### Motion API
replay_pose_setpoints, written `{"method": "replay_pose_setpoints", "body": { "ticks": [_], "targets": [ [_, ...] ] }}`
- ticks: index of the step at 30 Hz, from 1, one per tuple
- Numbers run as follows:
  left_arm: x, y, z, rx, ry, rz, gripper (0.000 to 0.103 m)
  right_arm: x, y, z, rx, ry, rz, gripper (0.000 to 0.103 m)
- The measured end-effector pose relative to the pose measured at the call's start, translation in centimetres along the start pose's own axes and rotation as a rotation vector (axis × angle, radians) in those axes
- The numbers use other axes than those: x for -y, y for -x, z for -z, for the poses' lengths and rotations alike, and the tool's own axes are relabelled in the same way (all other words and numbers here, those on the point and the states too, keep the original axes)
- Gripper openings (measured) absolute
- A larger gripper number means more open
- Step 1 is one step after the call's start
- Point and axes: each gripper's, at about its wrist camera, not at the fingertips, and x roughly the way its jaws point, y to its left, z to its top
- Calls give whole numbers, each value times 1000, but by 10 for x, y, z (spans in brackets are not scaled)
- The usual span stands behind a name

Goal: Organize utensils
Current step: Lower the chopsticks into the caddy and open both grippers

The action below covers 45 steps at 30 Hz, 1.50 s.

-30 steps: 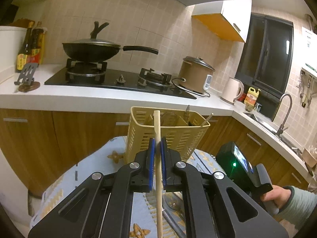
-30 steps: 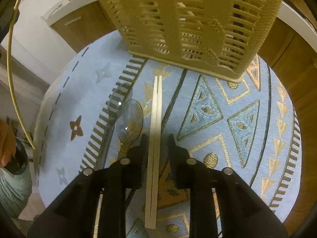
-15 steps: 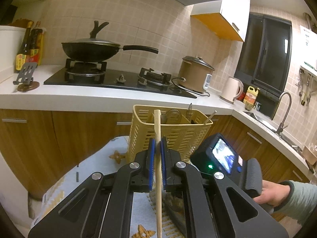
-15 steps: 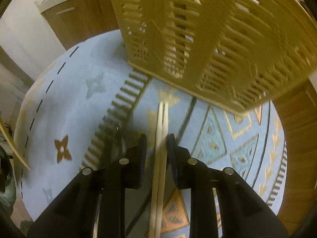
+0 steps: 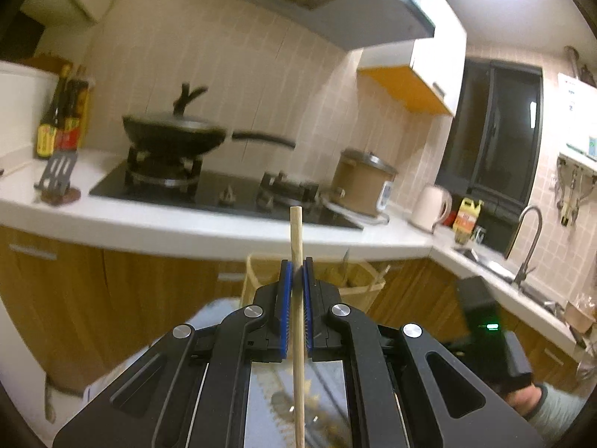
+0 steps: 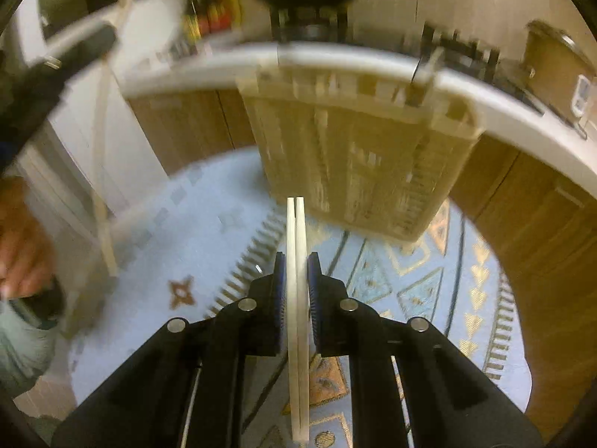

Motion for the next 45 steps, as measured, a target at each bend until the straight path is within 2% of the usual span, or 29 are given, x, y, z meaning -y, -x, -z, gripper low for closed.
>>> {"method": "replay_pose_setpoints", "body": {
  "ticks": [4,6,9,11,14,24,33,38,45],
  "targets": [
    [18,5,-19,62,-20,16,4,1,49,-12,199,-15,-57,8],
    [27,4,-31,93,-32,25,4,7,73,-26,295,-31,-83,3],
    [39,1,-45,129,-50,36,4,12,95,-49,400,-45,-82,3],
    [45,-3,-56,152,-62,38,4,23,105,-66,436,-56,-91,3],
    [47,-6,-65,171,-63,37,4,32,104,-84,454,-79,-94,3],
    [31,-15,-71,183,-34,25,4,47,118,-98,424,-98,-48,3],
    [20,-36,-93,248,-45,-10,4,51,144,-126,483,-73,27,3],
    [12,-61,-98,278,-60,-50,4,54,128,-139,489,-60,64,3],
    [-2,-100,-87,264,-85,-85,4,52,90,-144,472,-11,126,3]
  ]
}}
